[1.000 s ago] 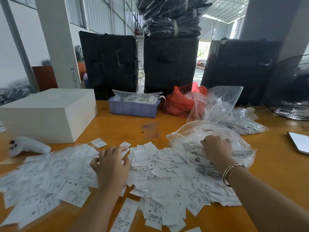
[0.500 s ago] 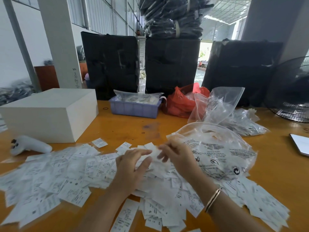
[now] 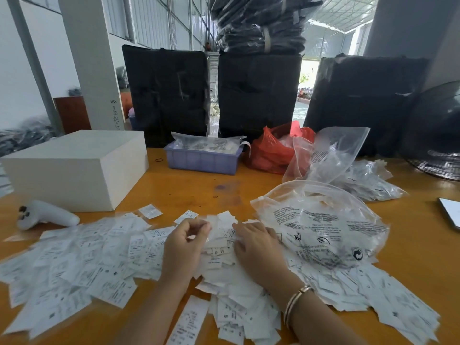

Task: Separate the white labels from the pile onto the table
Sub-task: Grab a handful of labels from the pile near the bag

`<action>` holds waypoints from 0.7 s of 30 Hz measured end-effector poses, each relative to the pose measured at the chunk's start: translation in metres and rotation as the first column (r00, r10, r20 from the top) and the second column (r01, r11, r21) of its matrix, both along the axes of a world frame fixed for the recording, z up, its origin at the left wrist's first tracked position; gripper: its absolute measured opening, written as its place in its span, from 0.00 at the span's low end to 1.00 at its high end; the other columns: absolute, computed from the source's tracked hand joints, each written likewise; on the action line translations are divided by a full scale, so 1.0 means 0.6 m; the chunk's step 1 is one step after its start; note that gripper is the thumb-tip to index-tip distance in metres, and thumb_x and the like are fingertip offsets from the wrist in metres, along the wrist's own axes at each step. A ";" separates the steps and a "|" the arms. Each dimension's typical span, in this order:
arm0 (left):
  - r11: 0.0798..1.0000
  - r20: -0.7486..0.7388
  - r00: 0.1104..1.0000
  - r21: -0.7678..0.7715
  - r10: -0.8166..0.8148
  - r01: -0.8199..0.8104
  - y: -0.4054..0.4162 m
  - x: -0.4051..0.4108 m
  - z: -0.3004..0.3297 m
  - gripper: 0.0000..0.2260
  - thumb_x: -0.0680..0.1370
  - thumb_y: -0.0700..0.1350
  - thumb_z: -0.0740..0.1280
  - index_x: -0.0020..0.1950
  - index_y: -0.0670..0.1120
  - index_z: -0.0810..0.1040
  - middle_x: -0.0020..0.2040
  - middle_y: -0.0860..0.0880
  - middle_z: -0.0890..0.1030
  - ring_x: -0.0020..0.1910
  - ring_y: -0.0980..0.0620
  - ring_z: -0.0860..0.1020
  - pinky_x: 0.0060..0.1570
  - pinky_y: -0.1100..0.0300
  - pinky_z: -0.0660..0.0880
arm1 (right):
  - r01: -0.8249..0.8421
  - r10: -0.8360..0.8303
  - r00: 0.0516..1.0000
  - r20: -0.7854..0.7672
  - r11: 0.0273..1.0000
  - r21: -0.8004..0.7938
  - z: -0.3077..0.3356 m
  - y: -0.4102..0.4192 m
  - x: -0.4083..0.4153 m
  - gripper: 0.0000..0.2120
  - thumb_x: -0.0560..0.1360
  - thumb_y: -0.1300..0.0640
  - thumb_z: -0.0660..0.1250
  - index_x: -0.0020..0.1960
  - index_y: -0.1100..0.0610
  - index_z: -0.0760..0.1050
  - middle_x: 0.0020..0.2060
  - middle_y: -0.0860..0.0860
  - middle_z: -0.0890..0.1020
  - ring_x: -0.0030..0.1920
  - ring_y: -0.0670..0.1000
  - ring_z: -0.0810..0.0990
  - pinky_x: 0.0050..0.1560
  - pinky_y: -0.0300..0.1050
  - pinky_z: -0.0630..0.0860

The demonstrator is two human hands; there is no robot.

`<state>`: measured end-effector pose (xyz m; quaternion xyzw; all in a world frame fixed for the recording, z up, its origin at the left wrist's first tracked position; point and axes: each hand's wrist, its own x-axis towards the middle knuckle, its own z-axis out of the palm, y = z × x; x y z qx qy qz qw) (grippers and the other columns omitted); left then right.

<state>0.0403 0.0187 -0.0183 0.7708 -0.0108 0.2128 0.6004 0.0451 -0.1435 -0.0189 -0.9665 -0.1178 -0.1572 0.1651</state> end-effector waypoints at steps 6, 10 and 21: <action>1.000 0.026 1.000 0.005 0.000 0.000 -0.002 -0.002 0.000 0.03 0.76 0.47 0.70 0.42 0.53 0.78 0.39 0.63 0.81 0.39 0.64 0.79 0.37 0.67 0.75 | 0.027 -0.017 0.997 0.073 0.990 -0.142 0.003 0.001 0.000 0.17 0.81 0.51 0.51 0.60 0.50 0.76 0.57 0.45 0.78 0.60 0.49 0.70 0.61 0.46 0.59; 0.998 0.040 0.997 -0.007 -0.068 0.069 -0.003 -0.004 0.000 0.03 0.77 0.46 0.68 0.46 0.55 0.79 0.41 0.63 0.83 0.43 0.67 0.79 0.37 0.73 0.75 | 0.029 -0.021 0.994 0.105 0.997 -0.074 0.006 -0.002 -0.006 0.17 0.80 0.49 0.51 0.54 0.49 0.79 0.54 0.42 0.80 0.57 0.47 0.71 0.60 0.44 0.58; 0.997 0.021 0.997 -0.035 -0.068 0.068 0.002 0.001 -0.003 0.04 0.74 0.47 0.71 0.46 0.57 0.80 0.43 0.65 0.81 0.44 0.66 0.78 0.35 0.72 0.75 | -0.080 0.039 0.992 0.120 0.931 0.356 0.005 0.002 -0.012 0.06 0.74 0.58 0.67 0.45 0.48 0.81 0.47 0.38 0.79 0.54 0.43 0.74 0.61 0.43 0.62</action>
